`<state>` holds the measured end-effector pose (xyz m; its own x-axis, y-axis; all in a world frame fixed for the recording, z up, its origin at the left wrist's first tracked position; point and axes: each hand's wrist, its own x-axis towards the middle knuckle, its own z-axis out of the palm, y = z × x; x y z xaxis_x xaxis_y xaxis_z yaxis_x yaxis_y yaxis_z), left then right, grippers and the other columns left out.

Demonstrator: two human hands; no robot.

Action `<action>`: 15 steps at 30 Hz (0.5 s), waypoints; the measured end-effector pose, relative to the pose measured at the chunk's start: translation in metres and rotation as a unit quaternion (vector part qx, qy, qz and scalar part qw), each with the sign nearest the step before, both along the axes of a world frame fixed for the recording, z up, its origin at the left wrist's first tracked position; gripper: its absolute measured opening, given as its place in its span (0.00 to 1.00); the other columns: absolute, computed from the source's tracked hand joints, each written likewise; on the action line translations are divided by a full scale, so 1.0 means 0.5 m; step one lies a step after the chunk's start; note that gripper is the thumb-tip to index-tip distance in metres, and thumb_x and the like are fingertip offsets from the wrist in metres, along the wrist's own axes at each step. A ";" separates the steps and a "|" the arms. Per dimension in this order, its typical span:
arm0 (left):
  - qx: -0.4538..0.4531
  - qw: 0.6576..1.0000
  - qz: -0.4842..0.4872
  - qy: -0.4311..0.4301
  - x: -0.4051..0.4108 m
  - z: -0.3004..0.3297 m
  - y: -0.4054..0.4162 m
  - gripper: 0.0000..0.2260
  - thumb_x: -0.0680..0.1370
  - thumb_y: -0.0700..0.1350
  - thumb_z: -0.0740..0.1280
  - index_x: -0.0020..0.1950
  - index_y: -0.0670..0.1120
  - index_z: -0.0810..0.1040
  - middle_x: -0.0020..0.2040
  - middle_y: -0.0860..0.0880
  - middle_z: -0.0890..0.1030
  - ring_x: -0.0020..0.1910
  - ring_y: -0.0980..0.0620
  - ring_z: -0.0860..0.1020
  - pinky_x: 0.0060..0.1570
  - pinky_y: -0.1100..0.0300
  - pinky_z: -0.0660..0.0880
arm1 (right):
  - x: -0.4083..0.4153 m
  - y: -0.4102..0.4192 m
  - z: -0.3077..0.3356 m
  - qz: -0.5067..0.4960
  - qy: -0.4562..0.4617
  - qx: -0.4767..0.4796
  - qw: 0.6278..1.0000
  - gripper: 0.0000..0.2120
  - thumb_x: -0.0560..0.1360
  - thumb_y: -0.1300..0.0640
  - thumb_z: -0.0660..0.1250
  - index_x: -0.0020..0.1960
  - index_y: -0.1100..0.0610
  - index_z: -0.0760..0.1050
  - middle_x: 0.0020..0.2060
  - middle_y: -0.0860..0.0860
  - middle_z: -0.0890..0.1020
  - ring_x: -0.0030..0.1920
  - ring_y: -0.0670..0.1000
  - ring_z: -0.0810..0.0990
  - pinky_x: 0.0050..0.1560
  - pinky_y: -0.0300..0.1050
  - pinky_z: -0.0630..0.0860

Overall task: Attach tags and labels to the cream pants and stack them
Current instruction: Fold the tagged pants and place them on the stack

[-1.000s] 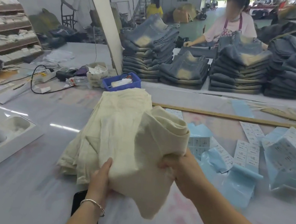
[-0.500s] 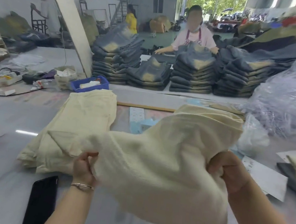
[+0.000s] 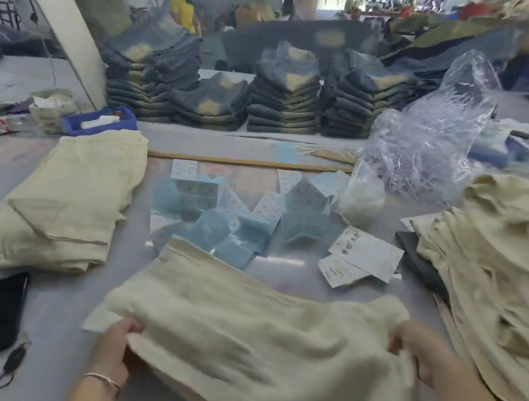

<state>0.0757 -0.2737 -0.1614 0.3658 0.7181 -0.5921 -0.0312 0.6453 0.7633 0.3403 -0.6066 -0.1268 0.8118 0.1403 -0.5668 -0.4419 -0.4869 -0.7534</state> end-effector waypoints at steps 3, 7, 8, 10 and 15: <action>0.018 1.000 -0.010 0.011 -0.027 -0.006 -0.015 0.12 0.74 0.31 0.56 0.39 0.45 0.73 0.22 0.52 0.78 0.20 0.55 0.76 0.20 0.64 0.74 | -0.005 -0.007 -0.071 0.045 -0.038 -0.153 0.986 0.11 0.69 0.74 0.61 0.31 0.65 0.72 0.30 0.59 0.74 0.32 0.57 0.72 0.34 0.45 0.68; 0.007 0.999 -0.030 -0.011 -0.038 0.006 0.024 0.08 0.76 0.36 0.61 0.49 0.45 0.78 0.36 0.51 0.85 0.33 0.53 0.83 0.35 0.58 0.80 | -0.003 0.003 -0.106 0.019 -0.175 -0.226 0.958 0.14 0.77 0.60 0.62 0.58 0.69 0.70 0.50 0.66 0.79 0.51 0.64 0.79 0.44 0.49 0.70; 0.009 0.999 -0.029 -0.032 -0.039 0.009 0.033 0.10 0.76 0.35 0.62 0.52 0.45 0.79 0.40 0.50 0.85 0.36 0.53 0.83 0.36 0.58 0.81 | -0.008 0.010 -0.109 0.004 -0.191 -0.195 0.962 0.15 0.77 0.59 0.63 0.60 0.67 0.67 0.50 0.65 0.79 0.47 0.63 0.78 0.41 0.49 0.69; 0.048 0.998 -0.017 -0.025 -0.042 0.024 0.053 0.14 0.74 0.33 0.63 0.57 0.44 0.78 0.47 0.47 0.84 0.39 0.51 0.83 0.37 0.59 0.81 | -0.017 0.028 -0.109 0.017 -0.207 -0.131 0.969 0.19 0.76 0.58 0.64 0.64 0.61 0.65 0.49 0.58 0.78 0.44 0.57 0.74 0.42 0.46 0.66; 0.434 0.842 -0.120 0.297 -0.059 0.031 0.063 0.16 0.73 0.45 0.68 0.57 0.39 0.80 0.52 0.39 0.79 0.50 0.39 0.79 0.46 0.51 0.71 | -0.024 0.096 -0.100 0.132 -0.289 -0.257 0.912 0.27 0.77 0.64 0.60 0.75 0.57 0.59 0.64 0.58 0.71 0.60 0.59 0.70 0.56 0.46 0.67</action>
